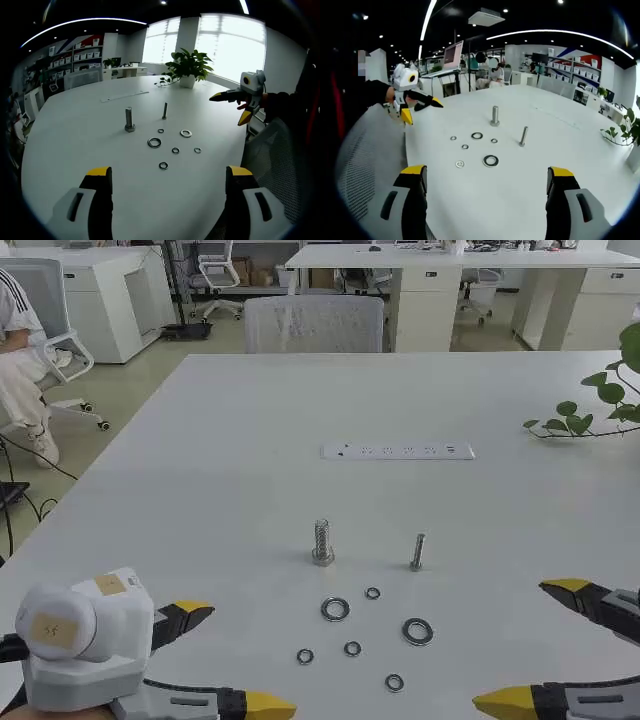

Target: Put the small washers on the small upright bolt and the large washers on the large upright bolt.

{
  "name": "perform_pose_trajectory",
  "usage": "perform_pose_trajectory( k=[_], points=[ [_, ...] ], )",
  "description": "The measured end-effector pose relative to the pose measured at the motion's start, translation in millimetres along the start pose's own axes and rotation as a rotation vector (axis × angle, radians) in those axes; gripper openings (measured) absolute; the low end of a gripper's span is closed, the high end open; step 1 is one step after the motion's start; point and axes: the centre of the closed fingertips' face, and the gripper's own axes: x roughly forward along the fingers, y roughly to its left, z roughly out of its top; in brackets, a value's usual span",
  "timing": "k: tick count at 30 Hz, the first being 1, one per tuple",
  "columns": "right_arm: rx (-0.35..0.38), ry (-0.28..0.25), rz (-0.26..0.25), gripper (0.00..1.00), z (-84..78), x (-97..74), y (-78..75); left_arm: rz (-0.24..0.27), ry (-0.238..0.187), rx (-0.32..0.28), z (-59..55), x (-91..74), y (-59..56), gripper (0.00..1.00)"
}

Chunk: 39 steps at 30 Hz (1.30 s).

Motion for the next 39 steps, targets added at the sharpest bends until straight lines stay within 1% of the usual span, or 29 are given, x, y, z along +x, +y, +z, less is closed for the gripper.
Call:
perform_pose_trajectory(
  k=[15, 24, 31, 39],
  points=[
    [0.001, 0.008, 0.007, 1.00, -1.0, 1.8, -1.2, -0.002, 0.002, -0.005, -0.4, 0.8, 1.2, 0.92],
    [0.000, 0.019, 0.010, 1.00, -2.8, 1.5, 1.1, -0.003, 0.004, -0.005, -0.9, 0.5, 0.7, 0.92],
    [-0.003, 0.021, 0.012, 0.99, -0.3, 1.2, 6.0, -0.002, 0.003, -0.002, -0.2, -0.1, -0.1, 0.92],
    [-0.004, 0.024, 0.012, 0.99, 0.3, -0.3, 7.4, -0.002, 0.001, -0.004, 0.8, 0.4, -0.8, 0.92]
  ],
)
